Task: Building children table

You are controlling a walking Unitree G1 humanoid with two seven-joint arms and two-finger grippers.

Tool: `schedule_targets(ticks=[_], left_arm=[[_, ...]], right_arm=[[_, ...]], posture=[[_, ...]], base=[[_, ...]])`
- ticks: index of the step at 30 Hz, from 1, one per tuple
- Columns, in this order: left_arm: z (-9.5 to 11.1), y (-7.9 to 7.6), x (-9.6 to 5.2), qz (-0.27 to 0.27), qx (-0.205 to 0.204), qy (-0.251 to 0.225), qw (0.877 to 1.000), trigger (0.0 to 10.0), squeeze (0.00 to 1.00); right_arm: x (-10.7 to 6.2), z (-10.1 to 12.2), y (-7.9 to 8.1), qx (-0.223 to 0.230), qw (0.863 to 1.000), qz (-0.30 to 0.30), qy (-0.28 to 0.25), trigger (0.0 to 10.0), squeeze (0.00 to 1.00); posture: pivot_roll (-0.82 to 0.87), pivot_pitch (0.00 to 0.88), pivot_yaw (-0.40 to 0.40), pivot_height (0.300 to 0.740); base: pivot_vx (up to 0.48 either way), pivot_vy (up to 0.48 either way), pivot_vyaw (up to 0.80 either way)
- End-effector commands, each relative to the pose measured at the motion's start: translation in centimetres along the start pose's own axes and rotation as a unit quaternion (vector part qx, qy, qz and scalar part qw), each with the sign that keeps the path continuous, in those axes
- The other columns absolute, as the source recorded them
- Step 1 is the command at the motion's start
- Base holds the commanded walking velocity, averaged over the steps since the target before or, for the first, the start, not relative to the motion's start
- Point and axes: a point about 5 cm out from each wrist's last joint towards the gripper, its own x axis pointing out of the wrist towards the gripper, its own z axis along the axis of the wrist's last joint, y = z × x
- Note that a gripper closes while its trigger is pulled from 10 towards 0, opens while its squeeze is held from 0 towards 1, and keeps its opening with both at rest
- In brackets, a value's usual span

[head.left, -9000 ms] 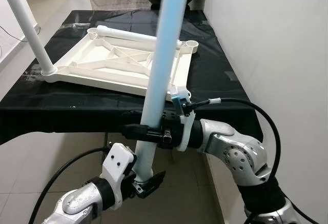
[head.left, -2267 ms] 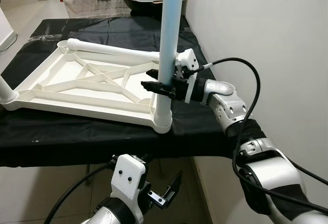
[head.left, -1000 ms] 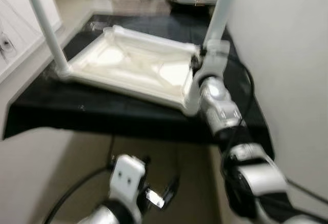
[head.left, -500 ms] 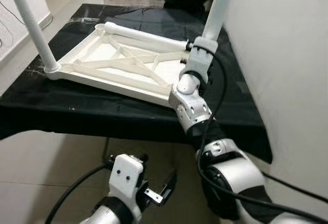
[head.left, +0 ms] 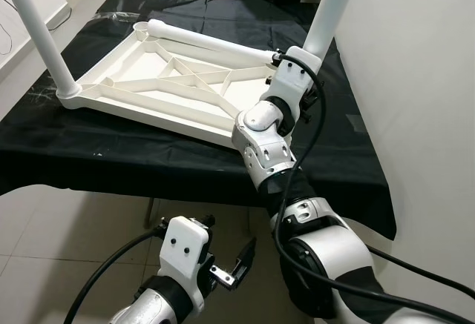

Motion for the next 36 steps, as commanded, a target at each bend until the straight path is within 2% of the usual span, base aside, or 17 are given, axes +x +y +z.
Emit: schedule_targets(ticks=[1,4,5,6,7,8,9,22,23,27,30,31,36], left_arm=[[-0.6,-0.2,-0.1,-0.007,-0.001,0.01,1.0,10.0,0.0],[-0.7,-0.1,0.0,-0.007,-0.001,0.011,1.0,10.0,0.0],[-0.7,-0.1,0.0,-0.008,0.0,0.011,1.0,10.0,0.0],[-0.7,-0.1,0.0,-0.008,0.0,0.011,1.0,10.0,0.0],[-0.8,-0.1,0.0,-0.008,0.0,0.012,1.0,10.0,0.0],[-0.8,-0.1,0.0,-0.008,0.0,0.012,1.0,10.0,0.0],[-0.8,-0.1,0.1,-0.009,0.0,0.012,1.0,10.0,0.0],[-1.1,0.0,0.2,-0.012,0.003,0.012,1.0,10.0,0.0],[-1.2,0.0,0.2,-0.012,0.003,0.012,1.0,10.0,0.0],[-1.3,0.0,0.2,-0.014,0.004,0.012,1.0,10.0,0.0],[-1.4,0.2,0.3,-0.013,0.006,0.011,1.0,10.0,0.0],[-1.4,0.2,0.3,-0.013,0.006,0.011,1.0,10.0,0.0],[-1.5,0.4,0.5,-0.012,0.008,0.01,1.0,10.0,0.0]], right_arm=[[-0.2,-5.3,-1.6,-0.049,0.992,-0.024,0.116,10.0,0.0],[-0.3,-5.2,-1.3,-0.051,0.992,-0.008,0.112,10.0,0.0],[-0.4,-5.2,-1.2,-0.052,0.992,-0.003,0.112,10.0,0.2],[-0.4,-5.2,-1.2,-0.052,0.992,-0.003,0.112,10.0,0.2],[-0.5,-5.3,-1.2,-0.053,0.992,0.0,0.111,10.0,0.42],[-0.5,-5.3,-1.2,-0.053,0.992,0.0,0.111,10.0,0.42],[-0.6,-5.4,-1.1,-0.052,0.992,0.007,0.115,10.0,1.0],[-1.2,-4.7,-0.2,-0.027,0.993,0.052,0.101,10.0,1.0],[-1.3,-4.7,0.0,-0.022,0.993,0.066,0.099,10.0,0.0],[-1.5,-4.7,0.2,-0.024,0.991,0.092,0.097,10.0,0.0],[-1.4,-5.1,-0.1,-0.028,0.984,0.143,0.101,10.0,0.0],[-1.4,-5.1,-0.1,-0.028,0.984,0.143,0.101,10.0,0.0],[-1.0,-5.5,-1.1,-0.037,0.976,0.19,0.096,10.0,0.0]], posture=[[0.13,0.178,-0.036,0.74],[0.13,0.167,-0.035,0.74],[0.13,0.165,-0.036,0.74],[0.13,0.165,-0.036,0.74],[0.13,0.162,-0.034,0.74],[0.13,0.162,-0.034,0.74],[0.13,0.156,-0.035,0.74],[0.13,0.139,-0.031,0.74],[0.13,0.134,-0.031,0.74],[0.13,0.134,-0.032,0.74],[0.12,0.132,-0.031,0.74],[0.12,0.132,-0.031,0.74],[0.12,0.131,-0.023,0.74]], base=[[0.0,0.0,0.0],[0.0,0.0,0.0],[0.0,0.0,0.0],[0.0,0.0,0.0],[0.0,0.0,0.0],[0.0,0.0,0.0],[0.0,0.0,0.0],[0.0,0.0,0.0],[0.0,0.0,0.0],[0.0,0.0,0.0],[0.0,0.0,0.0],[0.0,0.0,0.0],[0.0,0.0,0.0]])
